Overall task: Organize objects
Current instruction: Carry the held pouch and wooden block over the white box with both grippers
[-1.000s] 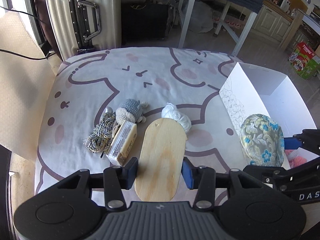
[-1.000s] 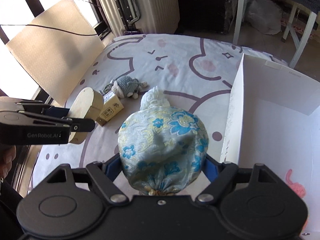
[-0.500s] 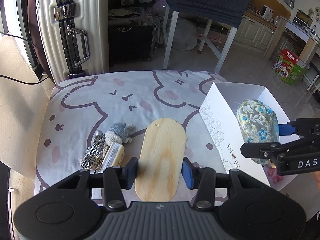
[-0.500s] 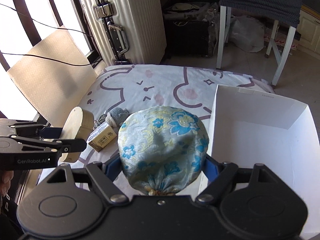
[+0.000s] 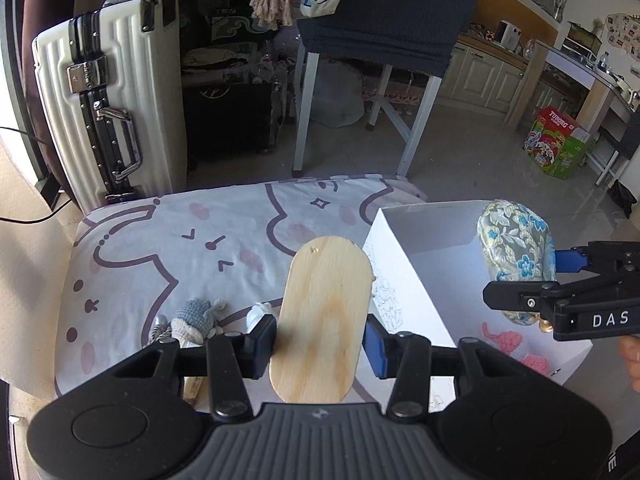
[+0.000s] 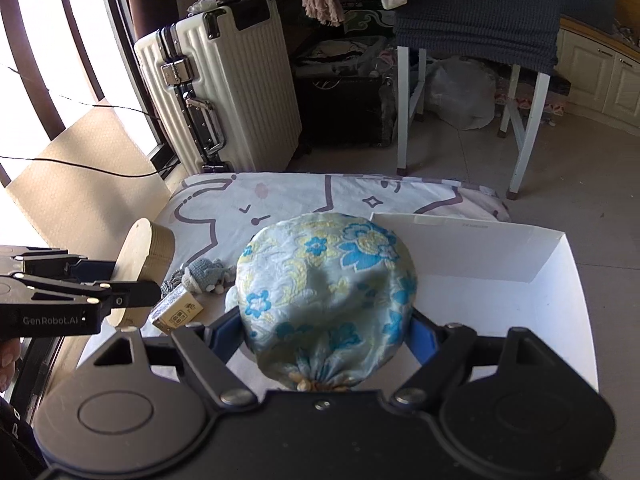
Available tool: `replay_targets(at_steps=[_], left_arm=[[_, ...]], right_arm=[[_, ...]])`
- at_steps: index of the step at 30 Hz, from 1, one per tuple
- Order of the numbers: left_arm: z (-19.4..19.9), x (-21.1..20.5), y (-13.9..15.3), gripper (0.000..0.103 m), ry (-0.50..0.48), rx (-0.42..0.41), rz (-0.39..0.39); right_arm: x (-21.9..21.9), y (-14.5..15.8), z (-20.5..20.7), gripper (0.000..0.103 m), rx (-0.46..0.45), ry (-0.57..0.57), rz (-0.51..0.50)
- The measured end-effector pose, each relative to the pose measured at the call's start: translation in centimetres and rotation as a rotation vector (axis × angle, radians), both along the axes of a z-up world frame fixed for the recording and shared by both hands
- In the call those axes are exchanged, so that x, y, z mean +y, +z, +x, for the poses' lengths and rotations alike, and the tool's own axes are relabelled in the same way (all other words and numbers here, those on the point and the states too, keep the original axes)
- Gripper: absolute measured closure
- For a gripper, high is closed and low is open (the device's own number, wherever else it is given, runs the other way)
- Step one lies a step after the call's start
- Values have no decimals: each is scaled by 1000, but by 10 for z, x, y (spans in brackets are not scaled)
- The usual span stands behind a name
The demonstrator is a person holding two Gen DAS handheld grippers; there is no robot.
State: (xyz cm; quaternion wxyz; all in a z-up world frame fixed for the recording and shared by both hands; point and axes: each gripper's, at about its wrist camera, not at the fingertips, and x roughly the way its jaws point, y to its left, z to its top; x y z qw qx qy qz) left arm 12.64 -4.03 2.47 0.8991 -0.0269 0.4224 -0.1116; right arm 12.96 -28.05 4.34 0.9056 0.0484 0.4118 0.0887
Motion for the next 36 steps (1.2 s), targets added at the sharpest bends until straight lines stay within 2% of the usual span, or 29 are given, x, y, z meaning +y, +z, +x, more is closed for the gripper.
replay_targets(at_steps=[7, 12, 17, 24, 27, 36], left_arm=[[17, -51, 11, 56, -78, -25, -6], [27, -86, 13, 56, -122, -33, -14], [36, -115, 4, 56, -147, -11, -17], [43, -154, -17, 56, -187, 37, 24], [46, -167, -28, 56, -201, 61, 38], [65, -197, -64, 56, -209, 145, 55]], right_arm=[[-45, 5, 7, 20, -10, -66, 2], [-73, -4, 16, 20, 10, -121, 16], [-99, -29, 21, 20, 72, -164, 23], [-128, -84, 32, 20, 182, -239, 47], [-138, -103, 39, 20, 212, -261, 20], [-154, -131, 53, 20, 243, -210, -67]])
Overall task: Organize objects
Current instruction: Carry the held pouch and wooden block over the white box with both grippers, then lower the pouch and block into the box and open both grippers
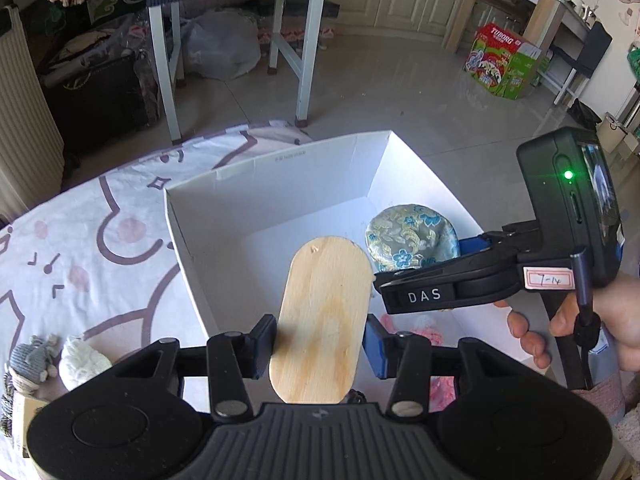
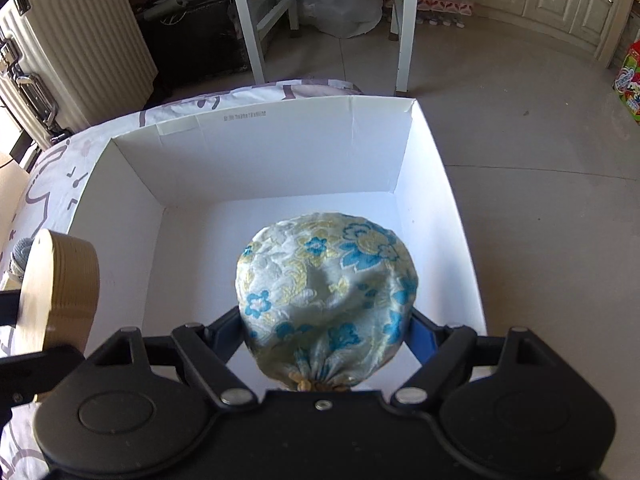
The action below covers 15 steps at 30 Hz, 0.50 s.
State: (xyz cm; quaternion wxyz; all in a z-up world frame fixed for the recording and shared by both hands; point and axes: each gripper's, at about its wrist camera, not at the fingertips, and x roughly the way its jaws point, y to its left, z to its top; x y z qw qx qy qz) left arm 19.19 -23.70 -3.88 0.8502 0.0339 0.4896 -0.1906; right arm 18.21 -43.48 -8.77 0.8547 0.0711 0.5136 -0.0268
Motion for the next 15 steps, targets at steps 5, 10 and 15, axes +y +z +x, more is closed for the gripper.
replay_targets(at_steps=[5, 10, 15], left_arm=[[10, -8, -16, 56, 7, 36, 20], [17, -7, -29, 56, 22, 58, 48], [16, -9, -35, 56, 10, 67, 77]], right_arm=[[1, -10, 4, 20, 24, 46, -29], [4, -14, 7, 20, 26, 51, -64], [2, -13, 12, 15, 44, 46, -38]])
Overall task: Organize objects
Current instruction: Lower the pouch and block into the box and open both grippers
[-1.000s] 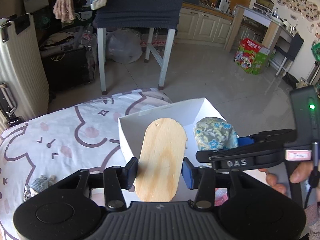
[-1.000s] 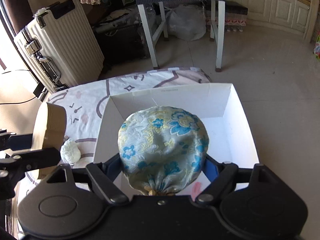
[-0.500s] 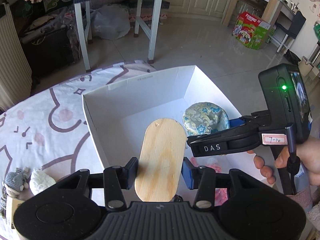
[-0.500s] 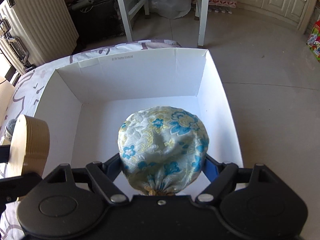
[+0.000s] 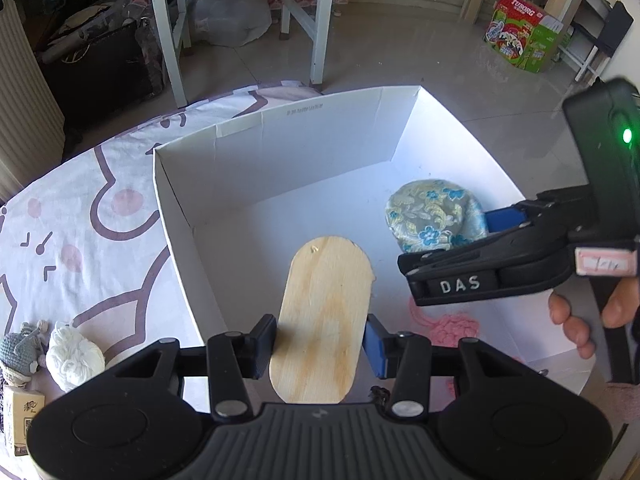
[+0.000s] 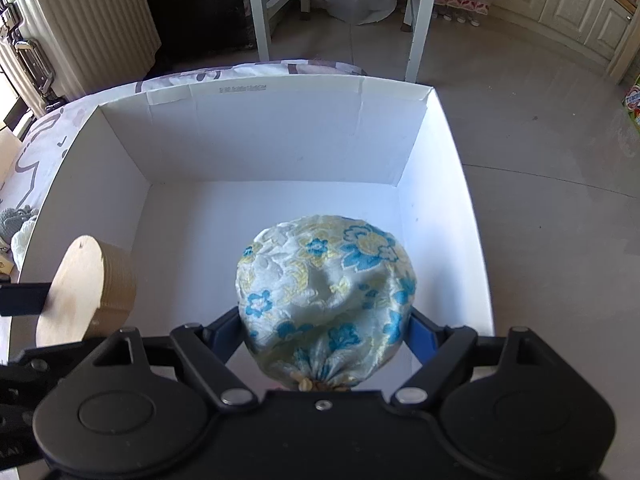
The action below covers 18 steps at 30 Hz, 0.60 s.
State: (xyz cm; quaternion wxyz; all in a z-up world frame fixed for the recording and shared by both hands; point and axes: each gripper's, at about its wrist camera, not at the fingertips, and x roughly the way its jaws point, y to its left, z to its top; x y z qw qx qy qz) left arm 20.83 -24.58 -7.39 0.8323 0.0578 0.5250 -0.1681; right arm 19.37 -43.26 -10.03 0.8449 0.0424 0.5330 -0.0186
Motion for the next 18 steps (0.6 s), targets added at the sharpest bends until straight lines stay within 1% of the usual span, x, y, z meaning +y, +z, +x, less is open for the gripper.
replay_targets(at_steps=[1, 2, 4, 7, 9, 12, 15, 18], left_arm=[[-1, -1, 0, 56, -2, 1, 3], [0, -1, -1, 56, -3, 2, 6], [1, -1, -2, 56, -6, 4, 13], [1, -1, -5, 56, -14, 11, 25], [1, -2, -8, 56, -22, 16, 34], [1, -5, -13, 55, -52, 21, 66], [1, -9, -17, 55, -88, 12, 109], [1, -11, -18, 55, -99, 22, 110]], right_arm=[[-3, 1, 0, 8, 5, -10, 15], [-5, 2, 1, 6, 9, -17, 29], [-10, 5, 0, 6, 9, -23, 32], [-14, 7, -3, 9, 14, -22, 22], [-16, 9, -5, 10, 21, -13, 34], [-18, 12, -9, 11, 33, 0, 32], [-15, 12, -7, 11, 62, 11, 43], [-15, 11, -8, 11, 87, 15, 49]])
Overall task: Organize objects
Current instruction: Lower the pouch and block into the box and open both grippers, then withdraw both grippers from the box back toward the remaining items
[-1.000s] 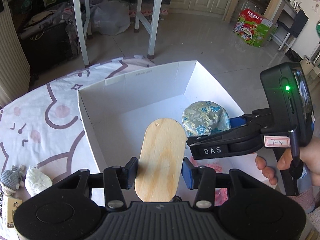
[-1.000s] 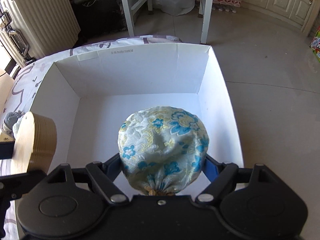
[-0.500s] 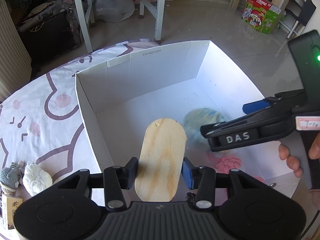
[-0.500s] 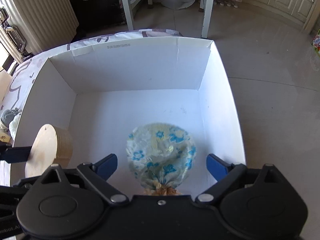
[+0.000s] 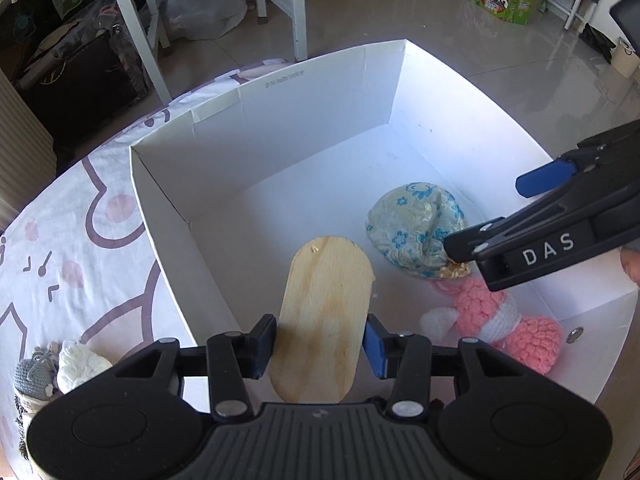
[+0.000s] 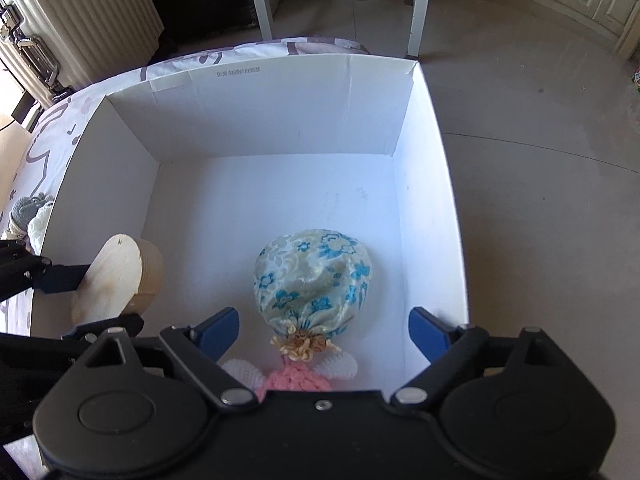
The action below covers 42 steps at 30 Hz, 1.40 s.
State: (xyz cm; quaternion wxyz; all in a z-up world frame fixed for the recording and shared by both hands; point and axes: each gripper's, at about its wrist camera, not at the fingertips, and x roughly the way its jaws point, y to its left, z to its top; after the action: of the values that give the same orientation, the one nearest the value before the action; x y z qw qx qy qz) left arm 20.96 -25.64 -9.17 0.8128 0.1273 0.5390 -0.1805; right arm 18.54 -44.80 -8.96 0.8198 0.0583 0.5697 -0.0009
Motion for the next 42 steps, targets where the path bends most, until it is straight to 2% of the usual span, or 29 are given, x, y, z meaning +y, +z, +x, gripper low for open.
replay_targets(at_steps=[3, 5, 23, 35, 42], left_arm=[[-1, -1, 0, 53, -1, -2, 2], [-1, -2, 3, 40, 9, -23, 10], [-11, -2, 17, 40, -7, -39, -4], [-22, 26, 47, 40, 49, -70, -53], [-37, 42, 67, 38, 48, -101, -82]], right_arm=[[-1, 1, -2, 11, -1, 1, 11], [-2, 2, -3, 11, -6, -2, 17], [-3, 19, -13, 11, -46, -47, 45], [5, 54, -34, 11, -129, -78, 17], [8, 75, -54, 11, -182, -113, -8]])
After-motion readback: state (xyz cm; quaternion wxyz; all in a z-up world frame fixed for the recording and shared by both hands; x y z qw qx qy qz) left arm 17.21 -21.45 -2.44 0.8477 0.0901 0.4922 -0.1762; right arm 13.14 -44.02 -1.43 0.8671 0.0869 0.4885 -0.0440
